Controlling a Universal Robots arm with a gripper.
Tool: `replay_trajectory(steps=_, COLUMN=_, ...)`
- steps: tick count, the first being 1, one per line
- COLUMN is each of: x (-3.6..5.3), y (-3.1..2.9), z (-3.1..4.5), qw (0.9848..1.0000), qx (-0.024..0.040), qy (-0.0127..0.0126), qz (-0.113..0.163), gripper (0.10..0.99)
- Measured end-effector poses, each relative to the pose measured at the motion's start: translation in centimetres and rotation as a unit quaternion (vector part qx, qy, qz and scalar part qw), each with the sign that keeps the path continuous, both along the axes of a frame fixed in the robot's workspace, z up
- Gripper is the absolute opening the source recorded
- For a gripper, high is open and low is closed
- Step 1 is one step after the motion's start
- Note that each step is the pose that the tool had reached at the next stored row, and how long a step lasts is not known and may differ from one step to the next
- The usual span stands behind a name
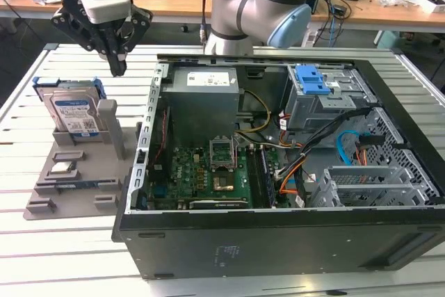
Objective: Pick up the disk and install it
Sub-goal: 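Reach for the disk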
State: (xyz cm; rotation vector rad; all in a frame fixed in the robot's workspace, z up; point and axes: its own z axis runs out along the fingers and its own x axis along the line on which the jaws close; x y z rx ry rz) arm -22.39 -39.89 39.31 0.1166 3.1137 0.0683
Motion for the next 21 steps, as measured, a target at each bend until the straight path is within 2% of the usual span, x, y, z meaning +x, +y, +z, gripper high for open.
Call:
replay_trajectory(steps=7, x=-0.97, y=0.00, z=-0.01, qw=1.0000, qx=0.0000, qy=0.0000, qz=0.000, gripper=0.106)
replay_trajectory(steps=12, x=-2.41, y=0.00, z=-0.01, qw=1.0000, qx=0.0000, qy=0.0000, qz=0.000, gripper=0.106)
replay_trajectory(steps=21, x=-5.51, y=0.00, z=-0.01, qw=1.0000, qx=0.0000, qy=0.0000, qz=0.000, gripper=0.106)
